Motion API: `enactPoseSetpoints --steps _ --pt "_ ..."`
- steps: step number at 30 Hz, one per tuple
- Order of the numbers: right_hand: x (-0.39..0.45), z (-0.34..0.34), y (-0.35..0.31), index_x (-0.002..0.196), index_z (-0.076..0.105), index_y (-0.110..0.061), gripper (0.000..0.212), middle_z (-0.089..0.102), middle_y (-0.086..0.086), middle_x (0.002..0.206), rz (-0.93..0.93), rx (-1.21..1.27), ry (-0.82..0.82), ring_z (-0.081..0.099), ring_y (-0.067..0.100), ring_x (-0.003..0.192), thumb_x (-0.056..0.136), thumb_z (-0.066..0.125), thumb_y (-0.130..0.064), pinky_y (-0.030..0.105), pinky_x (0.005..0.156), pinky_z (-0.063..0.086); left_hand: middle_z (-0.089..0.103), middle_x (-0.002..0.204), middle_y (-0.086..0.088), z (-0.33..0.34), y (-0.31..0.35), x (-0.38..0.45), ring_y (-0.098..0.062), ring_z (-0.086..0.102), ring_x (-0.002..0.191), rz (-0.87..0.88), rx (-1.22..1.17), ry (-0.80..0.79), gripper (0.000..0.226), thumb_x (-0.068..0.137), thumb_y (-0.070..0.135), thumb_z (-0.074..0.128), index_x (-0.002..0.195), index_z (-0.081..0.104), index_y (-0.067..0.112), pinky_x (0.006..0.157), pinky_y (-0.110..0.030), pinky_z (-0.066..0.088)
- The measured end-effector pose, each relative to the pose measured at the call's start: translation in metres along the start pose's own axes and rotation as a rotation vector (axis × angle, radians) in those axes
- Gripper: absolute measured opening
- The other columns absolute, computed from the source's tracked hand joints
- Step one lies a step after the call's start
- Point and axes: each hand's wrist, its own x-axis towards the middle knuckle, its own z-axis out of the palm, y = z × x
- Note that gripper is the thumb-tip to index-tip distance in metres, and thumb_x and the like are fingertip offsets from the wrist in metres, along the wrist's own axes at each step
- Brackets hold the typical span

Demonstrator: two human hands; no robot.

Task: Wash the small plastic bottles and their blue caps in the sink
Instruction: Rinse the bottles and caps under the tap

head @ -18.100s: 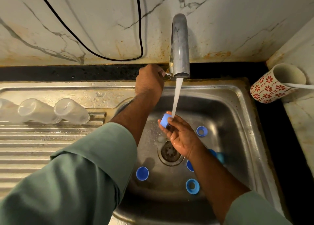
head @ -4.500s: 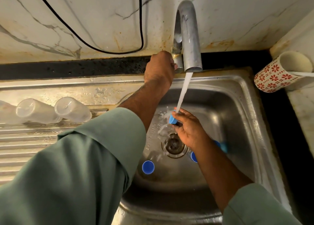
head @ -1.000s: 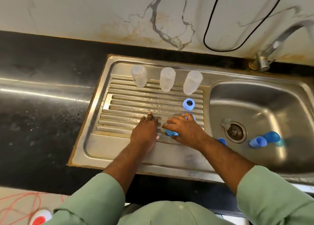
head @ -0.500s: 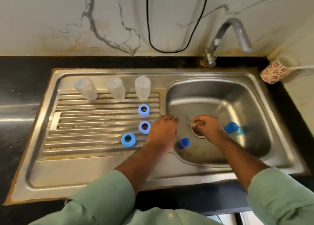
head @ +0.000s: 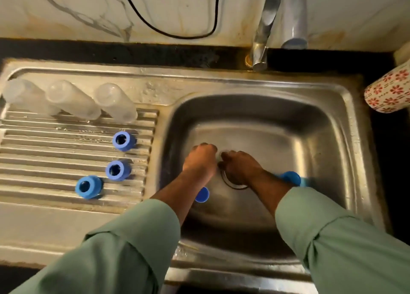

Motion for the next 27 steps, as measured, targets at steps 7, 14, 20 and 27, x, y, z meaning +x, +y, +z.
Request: enactPoseSetpoints --steps 7,14,20,27 --pt "-0.010 0.002 -0.004 0.106 0.065 -0.011 0.018 0.056 0.010 0.114 0.126 0.477 0.202 0.062 0.029 0.096 0.094 0.055 -0.020 0.042 0.082 0.051 0.072 0.109 -0.003 -0.034 0.026 0.016 -0.024 0.066 0.104 0.026 -0.279 0.292 0.023 0.094 0.018 0.057 0.109 0.074 0.022 0.090 -0.036 0.052" --pt "-0.067 -0.062 -0.007 0.104 0.067 -0.007 0.019 0.072 0.013 0.089 0.511 1.783 0.496 0.066 0.017 0.059 0.091 0.057 0.003 0.031 0.058 0.056 0.053 0.113 0.007 -0.133 0.102 0.027 0.006 0.055 0.088 0.449 -0.747 0.557 0.042 0.088 0.015 0.073 0.127 0.057 0.021 0.084 -0.014 0.049" --pt "-0.067 -0.079 0.005 0.114 0.067 -0.014 0.037 0.072 0.006 0.096 0.447 1.959 0.538 0.067 0.020 0.080 0.087 0.058 0.010 0.028 0.073 0.056 0.070 0.108 -0.017 -0.142 0.114 0.061 -0.028 0.065 0.103 0.362 -0.656 0.327 0.027 0.088 0.016 0.067 0.110 0.069 0.001 0.095 -0.050 0.053" --pt "-0.053 -0.088 0.001 0.110 0.068 -0.018 0.042 0.068 0.009 0.090 0.439 1.785 0.662 0.067 0.022 0.072 0.080 0.069 0.012 0.033 0.067 0.059 0.064 0.080 -0.006 -0.139 0.106 0.053 0.015 0.049 0.050 0.321 -0.728 0.493 0.017 0.090 -0.012 0.057 0.099 0.071 -0.010 0.054 0.001 0.035"
